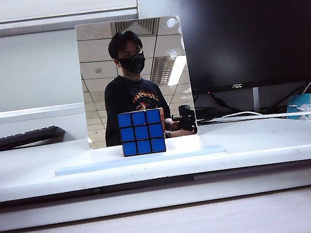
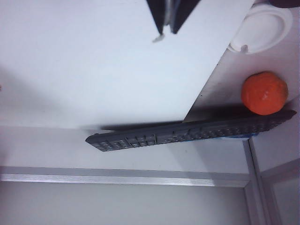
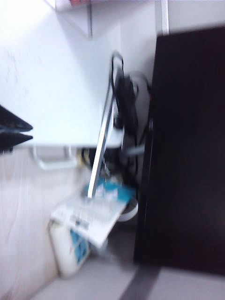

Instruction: Move the the Rubik's Cube near the mirror.

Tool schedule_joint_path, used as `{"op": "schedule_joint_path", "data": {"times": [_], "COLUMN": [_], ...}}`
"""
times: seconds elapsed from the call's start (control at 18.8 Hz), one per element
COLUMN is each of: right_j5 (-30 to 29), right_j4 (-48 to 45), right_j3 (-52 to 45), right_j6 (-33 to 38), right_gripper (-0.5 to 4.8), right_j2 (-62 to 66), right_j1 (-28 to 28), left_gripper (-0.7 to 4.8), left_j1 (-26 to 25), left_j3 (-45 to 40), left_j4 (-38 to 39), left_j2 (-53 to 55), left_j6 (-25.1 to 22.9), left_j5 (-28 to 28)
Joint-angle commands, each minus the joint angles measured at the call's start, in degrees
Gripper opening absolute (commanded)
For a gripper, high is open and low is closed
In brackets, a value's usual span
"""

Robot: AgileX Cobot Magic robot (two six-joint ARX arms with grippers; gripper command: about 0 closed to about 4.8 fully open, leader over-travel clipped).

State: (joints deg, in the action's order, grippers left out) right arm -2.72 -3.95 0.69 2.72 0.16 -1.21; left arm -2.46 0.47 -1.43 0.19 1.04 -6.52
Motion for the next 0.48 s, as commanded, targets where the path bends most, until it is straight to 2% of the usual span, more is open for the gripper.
{"op": "schedule_joint_path", "data": {"times": [0.05,0.21,0.48], "right_j5": [-0.9,-3.74,-3.61], "right_j4": [-0.83,-0.94,-0.94], "right_j3": [-0.24,-0.24,-0.24], "right_j6": [0.33,0.48,0.5], "right_gripper": [0.0,0.0,0.0], "right_j2": [0.0,0.0,0.0], "right_j1": [-0.04,-0.04,-0.04], "left_gripper": [0.22,0.22,0.22], "left_j1": [-0.09,-0.09,-0.09], "left_j3": [0.07,0.07,0.07], "left_j4": [-0.52,-0.52,-0.52], "left_j2": [0.02,0.02,0.02], "left_j6": [-0.2,-0.2,-0.2], "left_j5": [0.13,0.13,0.13]}}
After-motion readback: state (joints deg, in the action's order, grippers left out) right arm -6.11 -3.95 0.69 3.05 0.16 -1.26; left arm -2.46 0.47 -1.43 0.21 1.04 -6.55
